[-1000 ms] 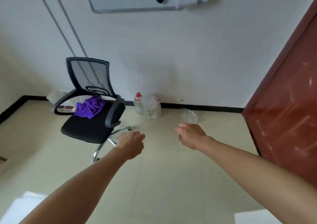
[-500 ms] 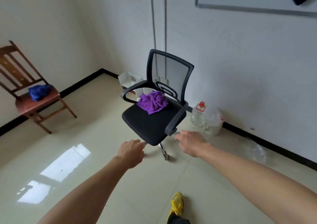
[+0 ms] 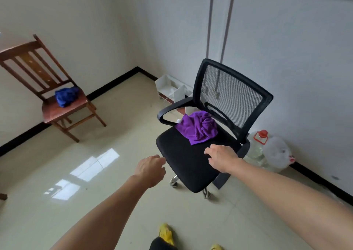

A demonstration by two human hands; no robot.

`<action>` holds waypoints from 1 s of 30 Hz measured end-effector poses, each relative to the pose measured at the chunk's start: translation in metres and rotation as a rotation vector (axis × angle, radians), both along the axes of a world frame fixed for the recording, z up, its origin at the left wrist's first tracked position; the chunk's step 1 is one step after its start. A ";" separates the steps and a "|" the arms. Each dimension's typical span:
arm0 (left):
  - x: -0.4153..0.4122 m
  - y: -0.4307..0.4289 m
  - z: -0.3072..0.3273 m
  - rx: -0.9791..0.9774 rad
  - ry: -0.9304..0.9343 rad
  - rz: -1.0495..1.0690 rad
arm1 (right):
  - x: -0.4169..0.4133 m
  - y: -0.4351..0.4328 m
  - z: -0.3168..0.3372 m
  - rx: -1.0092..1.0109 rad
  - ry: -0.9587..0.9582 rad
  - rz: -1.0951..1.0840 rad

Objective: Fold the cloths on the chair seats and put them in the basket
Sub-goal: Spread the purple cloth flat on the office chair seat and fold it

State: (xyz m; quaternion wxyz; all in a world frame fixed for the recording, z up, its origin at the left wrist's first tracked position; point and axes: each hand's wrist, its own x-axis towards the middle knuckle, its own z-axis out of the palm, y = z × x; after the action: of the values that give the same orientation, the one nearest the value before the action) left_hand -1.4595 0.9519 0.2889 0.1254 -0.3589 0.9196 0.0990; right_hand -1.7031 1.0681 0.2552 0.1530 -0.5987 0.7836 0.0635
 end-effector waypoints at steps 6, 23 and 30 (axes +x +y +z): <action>-0.030 -0.109 -0.041 0.037 -0.032 -0.098 | -0.014 -0.075 -0.046 0.058 -0.049 -0.080; -0.169 -0.328 -0.168 0.232 -0.262 -0.450 | -0.043 -0.211 -0.153 0.175 -0.265 -0.559; -0.225 -0.330 -0.271 0.235 -0.278 -0.495 | -0.071 -0.236 -0.257 0.204 -0.292 -0.646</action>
State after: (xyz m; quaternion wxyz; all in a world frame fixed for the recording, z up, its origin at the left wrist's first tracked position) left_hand -1.6850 0.6219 0.0175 0.3109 -0.1168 0.9354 0.1213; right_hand -1.7744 0.8325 -0.0019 0.3342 -0.3050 0.8918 0.0037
